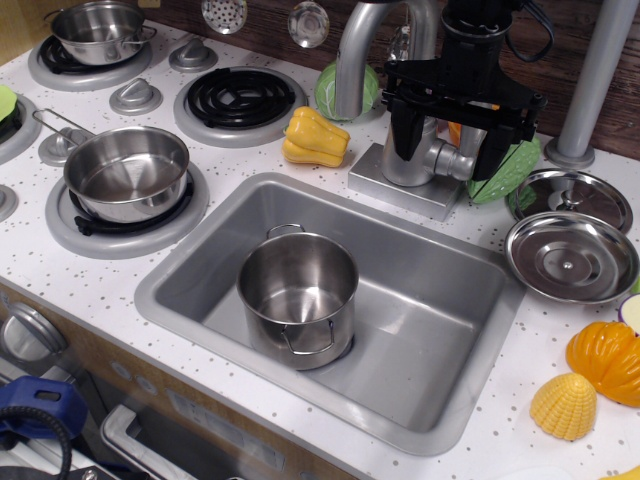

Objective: Turn lever vertical to front

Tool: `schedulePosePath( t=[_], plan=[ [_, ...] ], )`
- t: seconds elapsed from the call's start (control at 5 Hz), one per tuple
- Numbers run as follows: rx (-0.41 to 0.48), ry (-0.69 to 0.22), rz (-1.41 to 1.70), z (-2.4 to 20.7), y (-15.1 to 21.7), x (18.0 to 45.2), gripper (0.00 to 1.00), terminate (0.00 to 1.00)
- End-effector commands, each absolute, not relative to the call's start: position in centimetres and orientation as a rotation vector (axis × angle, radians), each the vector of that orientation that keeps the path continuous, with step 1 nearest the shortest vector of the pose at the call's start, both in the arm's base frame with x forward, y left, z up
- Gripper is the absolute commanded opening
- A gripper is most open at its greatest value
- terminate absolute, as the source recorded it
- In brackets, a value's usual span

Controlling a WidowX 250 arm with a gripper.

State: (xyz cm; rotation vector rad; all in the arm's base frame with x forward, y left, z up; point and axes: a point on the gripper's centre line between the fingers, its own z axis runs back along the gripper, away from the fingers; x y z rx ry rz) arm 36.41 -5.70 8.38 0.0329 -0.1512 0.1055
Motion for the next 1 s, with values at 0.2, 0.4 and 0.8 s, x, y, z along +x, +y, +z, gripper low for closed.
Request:
schedulePosePath(
  t=[0.2,0.4,0.8],
  plan=[
    [0.077,-0.25,0.102,8.7,-6.3,37.2,1.0,0.0],
    [0.104,-0.361,0.082,9.4,-6.5,38.2,1.0,0.0],
    [0.138,-0.434,0.072,10.2,-6.1,40.2,1.0,0.0]
  ],
)
